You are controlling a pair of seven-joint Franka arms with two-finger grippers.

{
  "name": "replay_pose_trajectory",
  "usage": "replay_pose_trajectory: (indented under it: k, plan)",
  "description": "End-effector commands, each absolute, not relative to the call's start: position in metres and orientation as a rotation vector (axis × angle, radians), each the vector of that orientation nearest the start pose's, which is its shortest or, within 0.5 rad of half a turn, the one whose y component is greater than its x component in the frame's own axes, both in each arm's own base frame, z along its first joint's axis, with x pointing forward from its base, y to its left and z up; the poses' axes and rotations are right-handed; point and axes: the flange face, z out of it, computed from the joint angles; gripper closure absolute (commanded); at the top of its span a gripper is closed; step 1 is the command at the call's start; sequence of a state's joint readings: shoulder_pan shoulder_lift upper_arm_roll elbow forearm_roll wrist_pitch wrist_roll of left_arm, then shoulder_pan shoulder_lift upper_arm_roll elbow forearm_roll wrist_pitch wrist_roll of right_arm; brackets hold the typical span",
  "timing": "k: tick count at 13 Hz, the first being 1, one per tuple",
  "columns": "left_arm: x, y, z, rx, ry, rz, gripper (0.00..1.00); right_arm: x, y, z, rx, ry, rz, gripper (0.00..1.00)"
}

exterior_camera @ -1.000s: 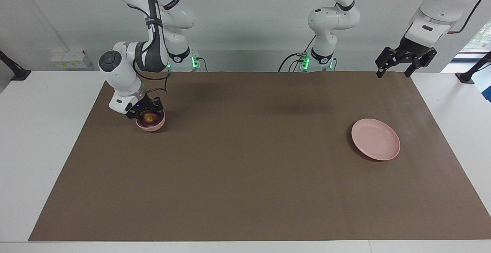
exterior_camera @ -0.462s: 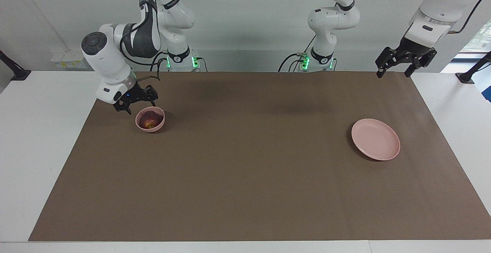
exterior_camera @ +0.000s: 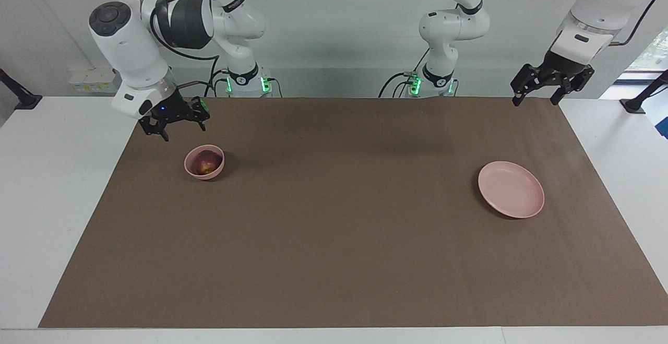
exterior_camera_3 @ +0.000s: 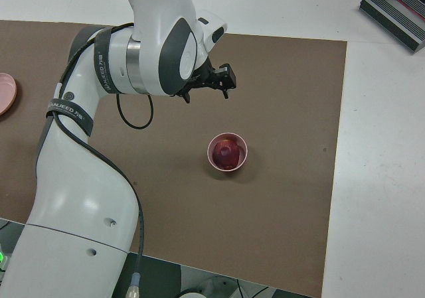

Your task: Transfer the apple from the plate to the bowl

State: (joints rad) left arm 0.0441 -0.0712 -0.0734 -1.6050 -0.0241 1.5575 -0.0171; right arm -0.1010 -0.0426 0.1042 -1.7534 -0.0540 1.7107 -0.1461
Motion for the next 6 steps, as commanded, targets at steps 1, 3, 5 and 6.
replay_pose_trajectory:
  k: [1, 3, 5, 6]
  plan:
    - [0.523, -0.02, 0.648, -3.176, 0.016, -0.05, 0.0, 0.555, -0.001, 0.604, -3.191, -0.063, -0.055, 0.0]
    - [0.523, -0.02, 0.648, -3.176, 0.013, -0.052, 0.0, 0.564, -0.006, 0.611, -3.078, 0.116, -0.011, 0.0]
    - [0.523, -0.02, 0.647, -3.176, 0.015, -0.047, 0.0, 0.572, -0.012, 0.624, -3.084, 0.147, 0.03, 0.0]
    - [0.523, -0.02, 0.647, -3.176, 0.013, -0.047, 0.0, 0.572, -0.013, 0.634, -3.113, 0.142, 0.041, 0.0]
